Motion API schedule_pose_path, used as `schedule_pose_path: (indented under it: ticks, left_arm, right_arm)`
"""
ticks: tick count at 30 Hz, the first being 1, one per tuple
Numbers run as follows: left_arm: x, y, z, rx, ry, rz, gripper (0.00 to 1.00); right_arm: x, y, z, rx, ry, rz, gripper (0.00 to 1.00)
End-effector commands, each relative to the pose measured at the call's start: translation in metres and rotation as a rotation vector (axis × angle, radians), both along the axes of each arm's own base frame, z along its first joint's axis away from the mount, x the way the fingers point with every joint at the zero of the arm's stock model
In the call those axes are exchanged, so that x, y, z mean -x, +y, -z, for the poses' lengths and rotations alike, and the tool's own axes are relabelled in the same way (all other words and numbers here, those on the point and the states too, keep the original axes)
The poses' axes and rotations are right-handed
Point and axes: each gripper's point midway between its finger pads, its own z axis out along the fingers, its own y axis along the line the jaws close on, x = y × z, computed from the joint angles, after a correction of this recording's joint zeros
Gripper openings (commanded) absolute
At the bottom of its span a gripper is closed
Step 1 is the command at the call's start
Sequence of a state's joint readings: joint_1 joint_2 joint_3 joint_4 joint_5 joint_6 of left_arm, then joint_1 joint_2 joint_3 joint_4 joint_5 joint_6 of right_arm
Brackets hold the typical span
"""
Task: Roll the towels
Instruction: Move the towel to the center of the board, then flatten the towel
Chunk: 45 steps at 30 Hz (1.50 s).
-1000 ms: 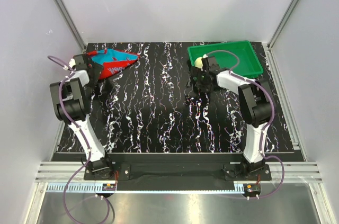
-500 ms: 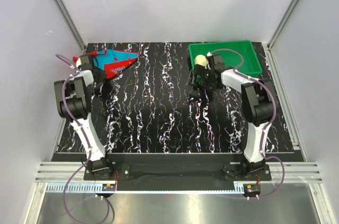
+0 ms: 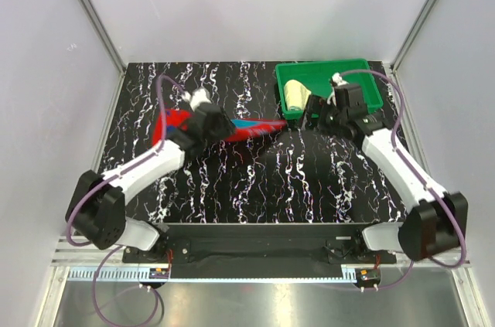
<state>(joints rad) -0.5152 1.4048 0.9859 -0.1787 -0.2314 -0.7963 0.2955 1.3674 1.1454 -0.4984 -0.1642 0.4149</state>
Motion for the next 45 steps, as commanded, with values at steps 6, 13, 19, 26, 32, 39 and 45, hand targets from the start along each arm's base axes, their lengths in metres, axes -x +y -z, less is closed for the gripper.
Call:
schedule_pose_path:
  ticks: [6,13,19,26,32,39,45]
  left_arm:
    - [0.103,-0.059,0.072,-0.112,0.189,0.149,0.99]
    - [0.117,-0.011,0.024,-0.130,0.053,0.063,0.99]
    - [0.111,0.032,0.039,-0.148,0.080,-0.013,0.99]
    - [0.116,0.059,0.076,-0.098,0.144,-0.042,0.99]
    - [0.130,0.066,0.102,-0.079,0.175,-0.030,0.99]
    - [0.136,0.071,0.110,-0.094,0.187,-0.020,0.99]
    - [0.133,0.073,0.112,-0.096,0.181,-0.020,0.99]
  right_arm:
    - [0.069,-0.042,0.029,0.120,0.159,0.117,1.00]
    - [0.084,-0.018,0.020,0.034,0.164,0.062,1.00]
    - [0.081,0.041,0.033,0.206,0.192,-0.017,0.92]
    - [0.027,0.089,0.050,0.364,0.169,-0.033,0.74]
    - [-0.014,0.118,0.078,0.522,0.179,-0.024,0.59]
    - [-0.035,0.138,0.129,0.574,0.236,-0.024,0.49]
    - [-0.042,0.142,0.151,0.603,0.245,-0.017,0.46]
